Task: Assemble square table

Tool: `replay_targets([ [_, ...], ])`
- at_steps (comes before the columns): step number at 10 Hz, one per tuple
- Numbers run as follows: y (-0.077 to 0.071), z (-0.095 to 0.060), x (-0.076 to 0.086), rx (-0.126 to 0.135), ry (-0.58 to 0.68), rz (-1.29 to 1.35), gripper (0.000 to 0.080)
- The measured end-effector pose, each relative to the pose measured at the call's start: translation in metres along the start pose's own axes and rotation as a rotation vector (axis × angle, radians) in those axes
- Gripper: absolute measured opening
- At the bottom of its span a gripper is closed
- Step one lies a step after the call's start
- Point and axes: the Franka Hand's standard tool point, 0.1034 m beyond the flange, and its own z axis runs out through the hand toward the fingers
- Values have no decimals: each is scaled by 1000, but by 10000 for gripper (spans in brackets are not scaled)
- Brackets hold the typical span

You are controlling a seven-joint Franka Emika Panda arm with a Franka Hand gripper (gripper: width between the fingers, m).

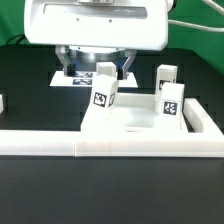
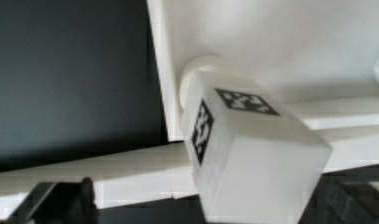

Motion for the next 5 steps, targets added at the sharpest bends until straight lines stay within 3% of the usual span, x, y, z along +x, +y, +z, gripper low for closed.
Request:
replay_targets([
  [1,-2,2,-10,4,-95,16,649],
  [2,-4,2,-9,5,-157,18,649],
  [5,-6,12,-7,-2,-154,14,649],
])
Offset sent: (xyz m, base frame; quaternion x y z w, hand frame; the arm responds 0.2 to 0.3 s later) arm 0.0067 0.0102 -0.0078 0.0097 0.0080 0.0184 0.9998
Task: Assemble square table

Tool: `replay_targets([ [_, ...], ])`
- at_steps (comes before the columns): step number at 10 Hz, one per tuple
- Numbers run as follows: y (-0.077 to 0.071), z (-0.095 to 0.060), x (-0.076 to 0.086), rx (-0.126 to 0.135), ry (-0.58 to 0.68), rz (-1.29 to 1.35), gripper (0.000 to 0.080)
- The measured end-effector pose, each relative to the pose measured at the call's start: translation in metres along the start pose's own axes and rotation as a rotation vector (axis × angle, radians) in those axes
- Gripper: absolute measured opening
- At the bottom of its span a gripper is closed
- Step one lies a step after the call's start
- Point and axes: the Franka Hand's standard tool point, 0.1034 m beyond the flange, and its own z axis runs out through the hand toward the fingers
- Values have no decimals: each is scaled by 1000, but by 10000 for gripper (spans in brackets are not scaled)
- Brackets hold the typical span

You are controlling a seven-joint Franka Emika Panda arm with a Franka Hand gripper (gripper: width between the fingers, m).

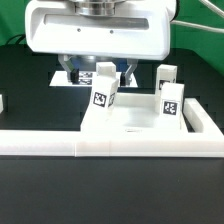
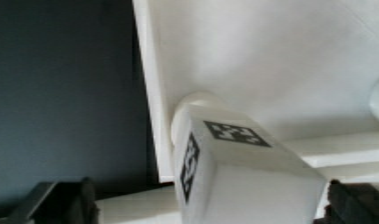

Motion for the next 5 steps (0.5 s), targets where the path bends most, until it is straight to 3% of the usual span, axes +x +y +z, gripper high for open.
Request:
replay_targets([
  [5,1,6,-1,-5,-3,33,640],
])
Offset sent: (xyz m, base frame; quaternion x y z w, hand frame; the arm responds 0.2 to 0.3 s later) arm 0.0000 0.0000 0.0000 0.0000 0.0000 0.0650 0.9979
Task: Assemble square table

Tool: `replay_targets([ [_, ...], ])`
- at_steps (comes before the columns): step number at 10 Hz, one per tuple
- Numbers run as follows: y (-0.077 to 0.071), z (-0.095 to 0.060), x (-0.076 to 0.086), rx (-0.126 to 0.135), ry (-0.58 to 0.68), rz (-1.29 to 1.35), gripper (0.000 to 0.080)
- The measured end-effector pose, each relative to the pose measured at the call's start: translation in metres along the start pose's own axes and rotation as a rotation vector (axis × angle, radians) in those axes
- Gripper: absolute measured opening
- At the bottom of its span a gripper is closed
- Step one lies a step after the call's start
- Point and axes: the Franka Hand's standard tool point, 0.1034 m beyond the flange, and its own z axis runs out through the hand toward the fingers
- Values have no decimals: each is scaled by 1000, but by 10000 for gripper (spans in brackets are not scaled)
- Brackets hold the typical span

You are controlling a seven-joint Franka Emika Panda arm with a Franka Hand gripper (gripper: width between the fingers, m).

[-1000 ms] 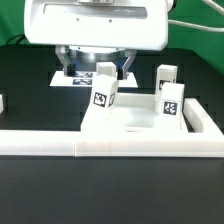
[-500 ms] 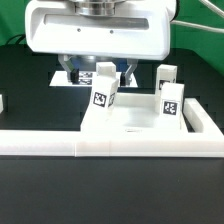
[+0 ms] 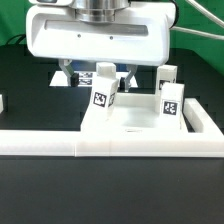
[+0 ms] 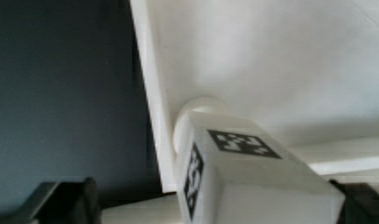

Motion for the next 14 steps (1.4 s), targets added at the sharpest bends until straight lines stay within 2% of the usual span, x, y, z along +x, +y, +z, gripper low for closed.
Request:
replay_targets([
  [2,0,0,0,0,0,98,293],
  [7,-1,2,0,0,-1,487,290],
  [9,-3,1,6,3,9,707,290],
  [10,-3,1,6,13,5,827,290],
  [12,-4,1,9,60,-4,1070,290],
  [14,-12,2,13,97,32,1274,290],
])
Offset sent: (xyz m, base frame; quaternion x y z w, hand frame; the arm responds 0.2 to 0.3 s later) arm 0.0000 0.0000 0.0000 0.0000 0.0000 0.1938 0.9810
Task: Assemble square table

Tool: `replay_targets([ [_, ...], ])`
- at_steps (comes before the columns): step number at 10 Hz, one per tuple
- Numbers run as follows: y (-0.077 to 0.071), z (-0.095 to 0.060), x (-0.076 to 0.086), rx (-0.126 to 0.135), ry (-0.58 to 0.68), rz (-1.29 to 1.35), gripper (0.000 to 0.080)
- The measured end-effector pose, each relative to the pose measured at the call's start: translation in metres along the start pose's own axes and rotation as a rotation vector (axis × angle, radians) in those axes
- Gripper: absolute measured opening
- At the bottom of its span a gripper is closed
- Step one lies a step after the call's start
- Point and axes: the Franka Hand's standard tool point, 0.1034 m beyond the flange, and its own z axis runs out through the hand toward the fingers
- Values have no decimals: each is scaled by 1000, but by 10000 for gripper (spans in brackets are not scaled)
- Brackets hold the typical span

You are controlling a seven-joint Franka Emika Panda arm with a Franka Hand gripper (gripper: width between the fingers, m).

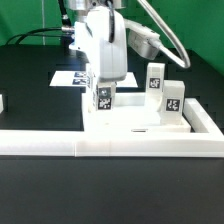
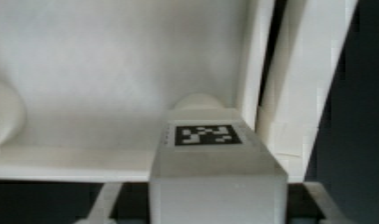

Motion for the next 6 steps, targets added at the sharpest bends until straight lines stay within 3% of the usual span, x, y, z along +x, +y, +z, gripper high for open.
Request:
replay_targets([
  [4,-1,0,-5,5,2,93,305],
  [6,2,2,-10,-8,2,-38,610],
])
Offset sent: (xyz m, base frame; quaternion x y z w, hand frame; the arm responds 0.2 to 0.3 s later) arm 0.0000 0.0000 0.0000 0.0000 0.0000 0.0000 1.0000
